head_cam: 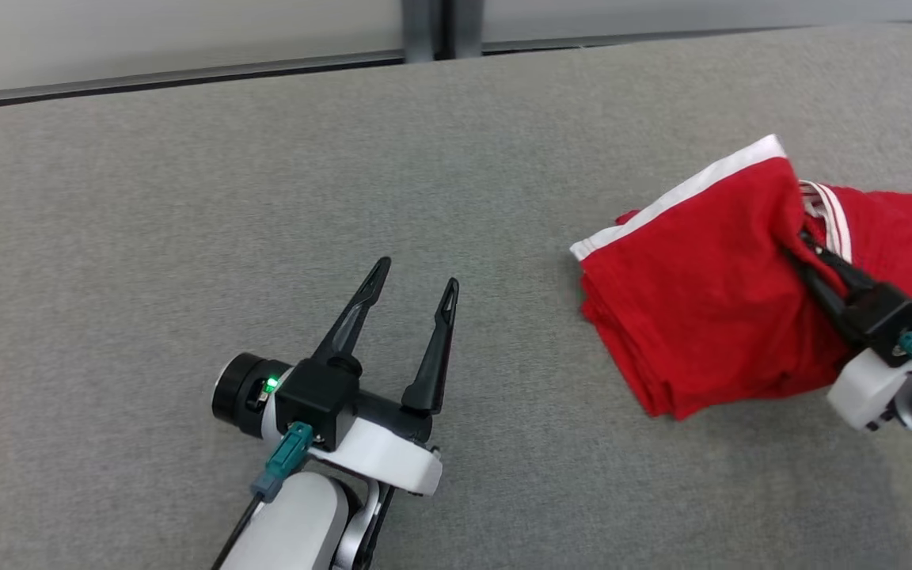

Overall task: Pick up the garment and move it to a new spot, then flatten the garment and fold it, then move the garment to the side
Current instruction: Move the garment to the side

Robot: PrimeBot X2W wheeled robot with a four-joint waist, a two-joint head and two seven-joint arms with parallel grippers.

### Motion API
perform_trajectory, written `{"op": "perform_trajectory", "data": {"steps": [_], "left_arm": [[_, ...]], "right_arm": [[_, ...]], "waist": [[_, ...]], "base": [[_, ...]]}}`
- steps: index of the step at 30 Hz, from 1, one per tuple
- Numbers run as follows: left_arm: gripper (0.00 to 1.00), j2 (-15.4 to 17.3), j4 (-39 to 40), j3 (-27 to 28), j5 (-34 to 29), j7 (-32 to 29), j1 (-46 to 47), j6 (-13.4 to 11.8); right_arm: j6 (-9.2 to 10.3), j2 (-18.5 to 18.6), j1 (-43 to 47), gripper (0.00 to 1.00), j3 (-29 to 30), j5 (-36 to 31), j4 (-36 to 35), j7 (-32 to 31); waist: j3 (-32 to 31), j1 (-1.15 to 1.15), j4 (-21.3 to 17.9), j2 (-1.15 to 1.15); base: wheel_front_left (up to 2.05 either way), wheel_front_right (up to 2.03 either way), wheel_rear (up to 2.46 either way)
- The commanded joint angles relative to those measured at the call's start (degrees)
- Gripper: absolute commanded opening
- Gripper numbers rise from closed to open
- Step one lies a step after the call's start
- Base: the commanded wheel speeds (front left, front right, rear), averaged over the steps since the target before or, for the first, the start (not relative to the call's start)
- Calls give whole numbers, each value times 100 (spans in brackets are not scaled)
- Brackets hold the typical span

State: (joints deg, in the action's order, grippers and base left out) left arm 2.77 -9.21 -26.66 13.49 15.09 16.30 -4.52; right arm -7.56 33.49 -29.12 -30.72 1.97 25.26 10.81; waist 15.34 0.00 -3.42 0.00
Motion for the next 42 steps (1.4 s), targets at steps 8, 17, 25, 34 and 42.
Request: {"op": "perform_trajectory", "data": {"steps": [8, 17, 25, 34, 42], "left_arm": [[100, 28, -130, -231, -168, 7, 611, 116], [100, 28, -250, -317, -316, 7, 1080, 191], [100, 40, -319, -203, -385, 2, 1227, 215], [100, 26, -222, -218, -218, 3, 1089, 139], [100, 28, -101, -97, -23, 3, 733, -13]], "right_arm": [[15, 1328, -494, 0, -208, 517, -236, -108], [15, 1795, -730, 0, 96, 893, 586, 32], [15, 1491, -957, 0, 515, 1185, 1428, 185], [14, 1156, -1056, 100, 714, 1583, 2086, 218], [14, 854, -1227, 100, 1119, 1756, 1884, 396]], "waist": [[839, 0, -754, 0], [1500, 0, -816, 0], [1778, 0, -668, 0], [1503, 0, -458, 0], [737, 0, -251, 0]], "base": [[0, 0, 0], [0, 0, 0], [0, 0, 0], [0, 0, 0], [0, 0, 0]]}}
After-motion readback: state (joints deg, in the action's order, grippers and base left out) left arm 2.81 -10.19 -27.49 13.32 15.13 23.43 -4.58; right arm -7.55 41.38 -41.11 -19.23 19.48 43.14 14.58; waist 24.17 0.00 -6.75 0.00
